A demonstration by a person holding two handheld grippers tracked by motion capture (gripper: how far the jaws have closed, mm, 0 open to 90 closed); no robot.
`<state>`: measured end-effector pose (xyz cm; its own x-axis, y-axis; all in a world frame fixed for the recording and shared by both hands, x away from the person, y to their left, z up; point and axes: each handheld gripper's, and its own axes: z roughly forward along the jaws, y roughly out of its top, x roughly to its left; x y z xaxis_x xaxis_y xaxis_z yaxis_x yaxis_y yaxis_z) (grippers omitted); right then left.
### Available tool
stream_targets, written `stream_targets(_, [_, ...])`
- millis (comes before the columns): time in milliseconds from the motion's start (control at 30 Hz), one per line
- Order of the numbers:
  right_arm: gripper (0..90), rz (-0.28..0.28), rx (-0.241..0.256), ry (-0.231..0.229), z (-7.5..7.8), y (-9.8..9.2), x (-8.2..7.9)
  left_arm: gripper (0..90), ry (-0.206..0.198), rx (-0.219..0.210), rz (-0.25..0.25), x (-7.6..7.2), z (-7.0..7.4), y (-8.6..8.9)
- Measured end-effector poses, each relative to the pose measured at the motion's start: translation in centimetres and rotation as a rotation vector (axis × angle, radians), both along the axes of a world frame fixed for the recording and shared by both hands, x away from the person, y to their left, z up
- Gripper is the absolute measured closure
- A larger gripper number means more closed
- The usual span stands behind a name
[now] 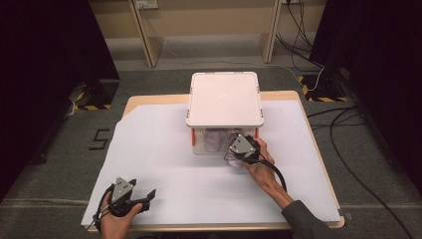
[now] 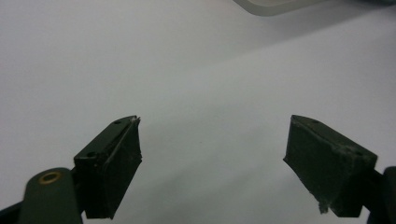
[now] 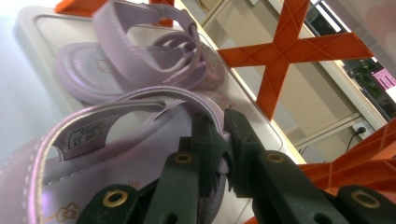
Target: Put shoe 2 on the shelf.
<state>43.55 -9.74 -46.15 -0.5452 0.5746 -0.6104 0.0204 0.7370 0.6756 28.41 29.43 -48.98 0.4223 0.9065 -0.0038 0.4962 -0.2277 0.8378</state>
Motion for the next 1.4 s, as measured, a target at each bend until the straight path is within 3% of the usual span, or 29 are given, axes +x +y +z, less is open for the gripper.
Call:
stream_targets(233, [78.1,-0.028,0.034,0.008,-0.6,0.2,1.2,17.7,0.000,-0.002,-0.001,0.0,0.0,0.0])
stream_targets(333, [66.8,-0.047,0.032,-0.011,-0.6,0.4,1.1,17.7,0.000,-0.002,-0.001,0.0,0.0,0.0])
stream_targets(500, [50.6,-0.071,0.064,0.011,0.0,0.1,0.7,17.7,0.000,-0.003,-0.002,0.0,0.0,0.0])
stream_targets(600, [46.3,-0.056,0.116,0.069,0.4,-0.2,0.4,17.7,-0.002,-0.007,-0.001,0.0,0.0,-0.1])
stream_targets(733, [42.8,-0.033,0.143,0.089,1.4,-0.7,-1.0,17.7,0.001,-0.003,0.000,0.0,0.0,0.0])
stream_targets(833, [40.9,-0.006,0.215,0.140,1.9,-1.2,-2.3,17.7,-0.001,-0.003,-0.003,0.0,0.0,-0.1])
stream_targets(933, [35.3,0.014,0.274,0.191,1.9,-1.6,-3.5,17.7,0.000,-0.003,0.001,0.0,0.0,0.0])
stream_targets(1033, [31.0,0.020,0.341,0.270,1.4,-2.2,-4.4,17.7,-0.005,-0.004,0.000,0.0,0.1,0.0])
stream_targets(1133, [27.5,0.027,0.381,0.295,1.4,-2.9,-4.9,17.7,-0.003,-0.004,0.000,0.0,0.0,0.0])
stream_targets(1400, [19.6,-0.030,0.300,0.368,-1.3,-2.2,-4.8,17.8,0.000,0.000,-0.002,0.0,0.0,-0.1])
